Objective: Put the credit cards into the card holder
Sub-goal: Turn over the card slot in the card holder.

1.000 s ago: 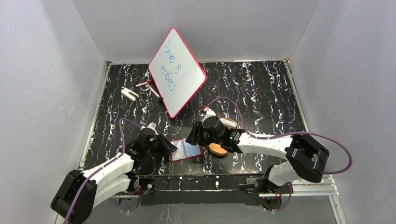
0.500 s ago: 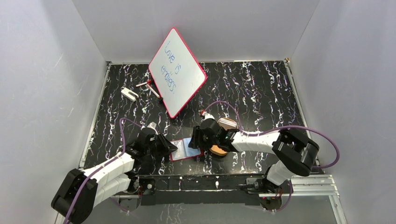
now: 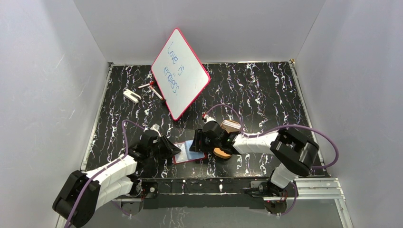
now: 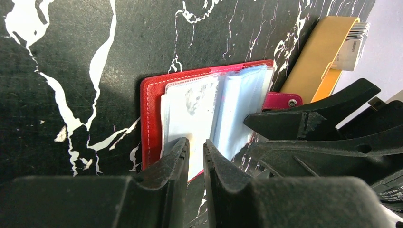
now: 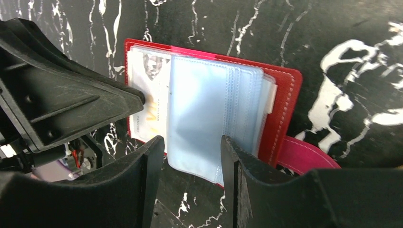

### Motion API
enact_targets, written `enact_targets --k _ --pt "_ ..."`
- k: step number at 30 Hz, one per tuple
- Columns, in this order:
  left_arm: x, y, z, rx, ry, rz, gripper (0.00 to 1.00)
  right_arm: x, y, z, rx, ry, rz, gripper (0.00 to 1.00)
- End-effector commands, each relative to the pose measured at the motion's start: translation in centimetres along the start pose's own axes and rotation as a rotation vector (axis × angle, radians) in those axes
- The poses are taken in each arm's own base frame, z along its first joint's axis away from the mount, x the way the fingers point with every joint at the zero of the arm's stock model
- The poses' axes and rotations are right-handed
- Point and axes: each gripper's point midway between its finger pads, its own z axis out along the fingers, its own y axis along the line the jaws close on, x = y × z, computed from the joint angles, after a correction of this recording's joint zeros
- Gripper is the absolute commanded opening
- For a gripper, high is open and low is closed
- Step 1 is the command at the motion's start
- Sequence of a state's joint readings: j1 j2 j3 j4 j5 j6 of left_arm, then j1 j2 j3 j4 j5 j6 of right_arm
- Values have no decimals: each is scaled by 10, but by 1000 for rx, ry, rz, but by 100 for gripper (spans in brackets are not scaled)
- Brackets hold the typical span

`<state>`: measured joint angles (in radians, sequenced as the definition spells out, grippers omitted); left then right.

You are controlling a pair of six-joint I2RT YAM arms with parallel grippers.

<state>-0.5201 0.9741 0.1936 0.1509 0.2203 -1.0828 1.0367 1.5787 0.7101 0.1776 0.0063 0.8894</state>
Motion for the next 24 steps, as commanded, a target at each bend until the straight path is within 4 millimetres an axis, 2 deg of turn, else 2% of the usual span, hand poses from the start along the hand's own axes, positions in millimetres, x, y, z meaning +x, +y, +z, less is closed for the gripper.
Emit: enact_targets --k 1,10,16,24 --pt "9 24 1 -88 27 -5 17 11 9 12 -58 58 14 56" --pt "11 27 2 -87 32 -12 17 15 41 20 -232 89 67 56" --pt "11 26 2 -86 32 -12 17 16 62 23 -323 97 39 55" --pt "10 23 0 -80 27 -16 18 22 66 29 -330 119 32 55"
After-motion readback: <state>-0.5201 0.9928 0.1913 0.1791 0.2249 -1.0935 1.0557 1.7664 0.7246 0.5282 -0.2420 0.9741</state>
